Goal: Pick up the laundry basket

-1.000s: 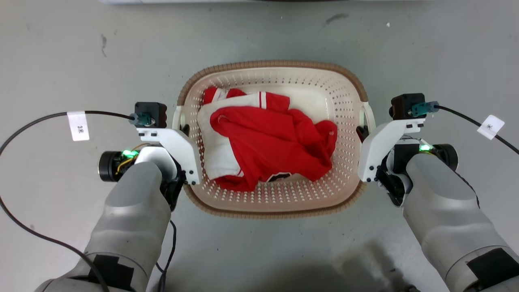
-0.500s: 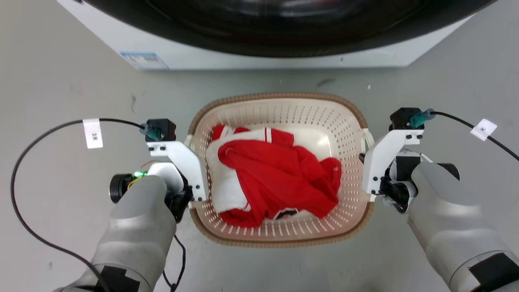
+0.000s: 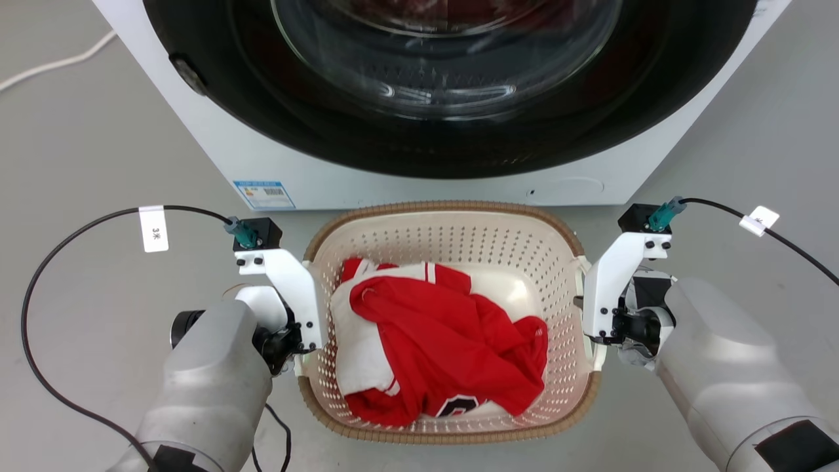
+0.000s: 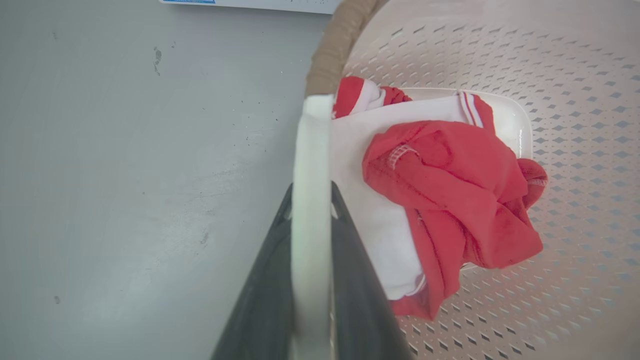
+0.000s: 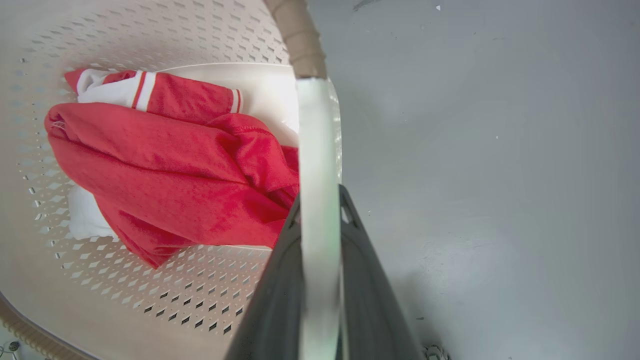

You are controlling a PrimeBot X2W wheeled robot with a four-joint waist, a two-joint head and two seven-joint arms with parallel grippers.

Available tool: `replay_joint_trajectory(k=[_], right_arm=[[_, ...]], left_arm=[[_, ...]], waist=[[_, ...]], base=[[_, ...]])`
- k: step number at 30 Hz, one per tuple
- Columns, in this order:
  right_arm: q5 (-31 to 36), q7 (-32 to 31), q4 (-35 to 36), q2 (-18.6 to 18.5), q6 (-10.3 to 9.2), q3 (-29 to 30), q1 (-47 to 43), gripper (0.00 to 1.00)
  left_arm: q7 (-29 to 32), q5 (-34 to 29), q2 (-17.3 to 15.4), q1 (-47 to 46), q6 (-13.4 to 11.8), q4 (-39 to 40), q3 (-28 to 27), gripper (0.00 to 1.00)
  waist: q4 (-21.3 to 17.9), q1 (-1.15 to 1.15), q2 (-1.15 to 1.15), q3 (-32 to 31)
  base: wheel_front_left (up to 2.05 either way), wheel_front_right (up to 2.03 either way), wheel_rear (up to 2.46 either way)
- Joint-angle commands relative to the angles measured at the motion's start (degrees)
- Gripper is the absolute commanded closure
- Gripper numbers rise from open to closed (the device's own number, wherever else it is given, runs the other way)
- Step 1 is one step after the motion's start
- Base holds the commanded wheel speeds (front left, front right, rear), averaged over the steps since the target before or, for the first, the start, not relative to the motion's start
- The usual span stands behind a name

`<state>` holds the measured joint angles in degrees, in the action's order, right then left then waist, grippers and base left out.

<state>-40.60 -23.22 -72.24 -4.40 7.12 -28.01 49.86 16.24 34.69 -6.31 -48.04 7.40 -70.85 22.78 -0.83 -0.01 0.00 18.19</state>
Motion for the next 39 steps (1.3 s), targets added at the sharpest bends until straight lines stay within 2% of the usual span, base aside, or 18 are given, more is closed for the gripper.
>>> replay_joint_trajectory(k=[1,16,28,39], right_arm=[[-0.91,-1.22,-0.01,0.78,0.66,-0.08,-0.88,1.0],[-2.95,-8.99,-0.93,1.27,0.66,-1.44,-3.51,1.0],[-3.66,-10.08,-1.31,1.46,0.66,-2.0,-7.87,1.0],[-3.67,-9.01,-1.4,0.92,0.66,-2.09,-9.53,1.0]], left_arm=[[0.69,0.66,0.08,0.66,0.11,0.36,0.27,1.0],[7.01,5.27,-1.06,5.01,0.12,-0.57,3.14,1.0],[7.81,7.29,-0.7,8.84,0.11,-1.11,4.88,1.0],[9.0,8.76,-0.57,10.35,0.11,-1.5,6.07,1.0]], waist=[[-0.29,0.01,0.0,-1.84],[-0.98,0.01,0.0,-11.25],[-0.87,0.01,0.0,-17.62],[-0.92,0.01,0.0,-18.83]], base=[[0.0,0.0,0.0],[0.0,0.0,0.0],[0.0,0.0,0.0],[0.0,0.0,0.0]])
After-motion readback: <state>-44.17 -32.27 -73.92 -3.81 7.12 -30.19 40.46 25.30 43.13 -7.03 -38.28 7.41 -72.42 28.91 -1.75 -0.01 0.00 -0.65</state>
